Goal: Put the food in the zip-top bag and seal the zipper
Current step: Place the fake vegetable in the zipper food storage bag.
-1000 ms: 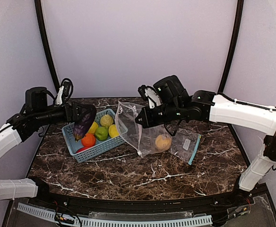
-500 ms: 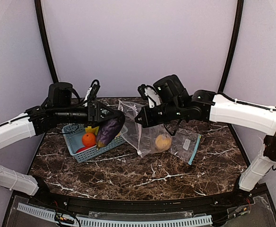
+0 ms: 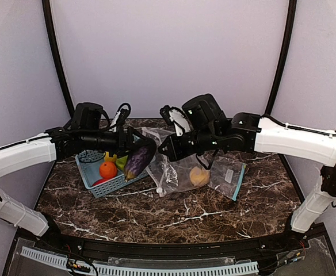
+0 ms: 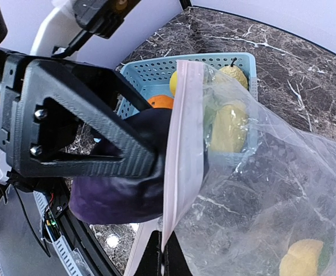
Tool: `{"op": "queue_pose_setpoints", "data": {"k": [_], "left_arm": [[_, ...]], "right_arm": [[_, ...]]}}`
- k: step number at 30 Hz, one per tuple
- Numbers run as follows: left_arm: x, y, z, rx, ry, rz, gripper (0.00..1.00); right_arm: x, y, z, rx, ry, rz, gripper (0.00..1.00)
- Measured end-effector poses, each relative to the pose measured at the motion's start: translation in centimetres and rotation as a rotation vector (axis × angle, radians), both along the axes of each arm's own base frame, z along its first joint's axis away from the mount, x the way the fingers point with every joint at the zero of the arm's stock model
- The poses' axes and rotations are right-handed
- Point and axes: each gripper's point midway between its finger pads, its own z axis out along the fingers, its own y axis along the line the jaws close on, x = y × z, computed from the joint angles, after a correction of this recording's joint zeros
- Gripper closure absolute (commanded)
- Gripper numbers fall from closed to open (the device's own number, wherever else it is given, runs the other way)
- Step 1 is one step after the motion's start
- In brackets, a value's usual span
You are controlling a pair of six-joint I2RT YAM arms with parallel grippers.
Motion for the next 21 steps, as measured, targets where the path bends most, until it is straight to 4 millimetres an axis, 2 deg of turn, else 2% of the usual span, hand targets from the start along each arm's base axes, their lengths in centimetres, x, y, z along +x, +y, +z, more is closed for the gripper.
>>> {"op": "queue_pose_setpoints", "data": {"k": [3, 4, 11, 21], "left_arm": [[0.7, 0.2, 0.0, 0.001, -0.006, 0.036, 0.37], [1.3, 0.1, 0.6, -0.026, -0.029, 0.064, 0.37], [2.2, -0.3, 1.9, -0.109, -0.051, 0.111, 0.37], [2.4, -1.3, 2.5, -0.23, -0.043, 0.16, 0.38]], "right_arm": [[-0.4, 0.4, 0.2, 0.01, -0.007, 0.023, 1.0], [-0.5, 0.6, 0.5, 0.024, -0.008, 0.037, 1.0], [-1.0, 1.4, 1.2, 0.068, -0.003, 0.071, 1.0], [-0.8, 1.7, 1.1, 0.105, 0.025, 0.053, 1.0]]}}
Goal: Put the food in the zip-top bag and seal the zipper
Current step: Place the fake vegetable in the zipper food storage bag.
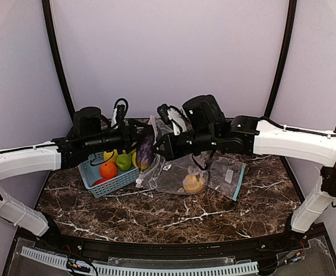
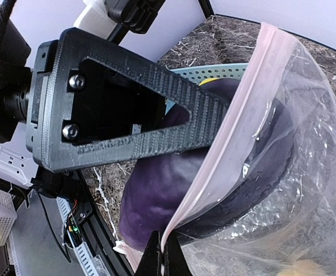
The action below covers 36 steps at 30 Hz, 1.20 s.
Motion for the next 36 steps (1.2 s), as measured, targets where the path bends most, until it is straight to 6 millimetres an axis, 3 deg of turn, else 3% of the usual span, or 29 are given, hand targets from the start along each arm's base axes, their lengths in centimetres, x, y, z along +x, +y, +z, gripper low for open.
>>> {"op": "queue_pose_setpoints", "data": {"k": [9, 18, 29, 36], "left_arm": [[-0.3, -0.8, -2.3, 0.026, 0.024, 0.045, 0.38], [-0.5, -2.0, -3.2, 0.04, 0.012, 0.055, 0.37], [-0.6, -2.2, -3.6, 0.093, -0.026, 0.07, 0.15], [-0.7, -2.4, -3.1, 0.179, -0.074, 0.029, 0.11]], "right_arm": [[0.9, -0.4, -1.0, 0.025, 0.05, -0.044, 1.0], [0.9, -0.4, -1.0, 0.051, 0.065, -0.047, 1.0], [1.3, -0.9, -0.9, 0.07, 0.078, -0.068, 1.0], [1.4, -1.5, -0.7, 0.076, 0.084, -0.082, 1.0]]}}
